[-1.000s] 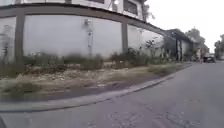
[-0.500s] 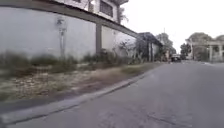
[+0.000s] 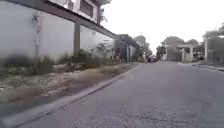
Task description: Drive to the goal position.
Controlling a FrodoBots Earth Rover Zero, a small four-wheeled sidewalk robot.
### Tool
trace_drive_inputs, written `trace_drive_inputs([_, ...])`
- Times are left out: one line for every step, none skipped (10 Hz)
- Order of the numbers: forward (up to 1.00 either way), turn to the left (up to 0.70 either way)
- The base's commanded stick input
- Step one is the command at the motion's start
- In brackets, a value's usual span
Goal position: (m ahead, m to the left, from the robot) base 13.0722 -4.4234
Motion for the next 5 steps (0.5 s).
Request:
trace_drive_inputs([1.00, 0.00])
trace_drive_inputs([1.00, 0.00])
trace_drive_inputs([1.00, 0.00])
trace_drive_inputs([1.00, 0.00])
trace_drive_inputs([1.00, 0.00])
